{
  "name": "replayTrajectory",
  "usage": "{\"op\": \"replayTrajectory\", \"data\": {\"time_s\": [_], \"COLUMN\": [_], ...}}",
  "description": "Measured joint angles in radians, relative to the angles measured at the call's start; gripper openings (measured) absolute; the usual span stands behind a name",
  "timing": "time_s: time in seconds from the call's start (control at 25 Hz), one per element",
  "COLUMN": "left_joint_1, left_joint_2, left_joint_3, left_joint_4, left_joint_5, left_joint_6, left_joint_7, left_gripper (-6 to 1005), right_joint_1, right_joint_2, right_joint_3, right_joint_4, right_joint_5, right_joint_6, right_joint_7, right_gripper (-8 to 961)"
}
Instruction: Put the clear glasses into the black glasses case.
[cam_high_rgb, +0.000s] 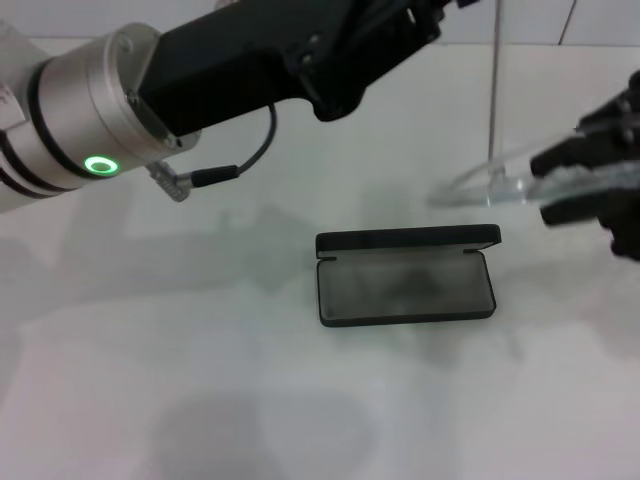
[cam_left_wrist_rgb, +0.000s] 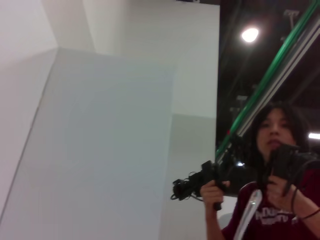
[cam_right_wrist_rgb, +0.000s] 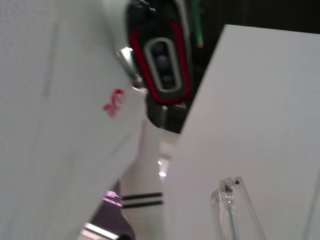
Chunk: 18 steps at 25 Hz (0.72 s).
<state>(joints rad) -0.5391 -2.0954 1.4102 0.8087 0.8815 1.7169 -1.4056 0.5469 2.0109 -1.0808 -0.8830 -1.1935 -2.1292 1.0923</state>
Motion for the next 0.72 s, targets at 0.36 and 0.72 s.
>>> {"op": "replayTrajectory", "data": {"time_s": [0.36,0.72], "left_joint_1": [-0.01,0.024], "left_joint_2": [0.0,0.005], "left_joint_3": [0.038,0.028], "left_joint_4": [0.013,0.005], "left_joint_5": [-0.007,0.002], "left_joint_6": [-0.002,-0.071], "left_joint_7": [0.012,0.039], "left_gripper": [84,85], "right_joint_1": [0.012,-0.022], "right_joint_2": [-0.002,0.007], "right_joint_3": [0.025,0.003], "right_joint_4": [0.027,-0.024], "right_joint_5": [-0.03,0.001], "right_joint_6": [0.01,-0.022], "right_joint_7": [-0.002,-0.017], "right_gripper": [118,118]}}
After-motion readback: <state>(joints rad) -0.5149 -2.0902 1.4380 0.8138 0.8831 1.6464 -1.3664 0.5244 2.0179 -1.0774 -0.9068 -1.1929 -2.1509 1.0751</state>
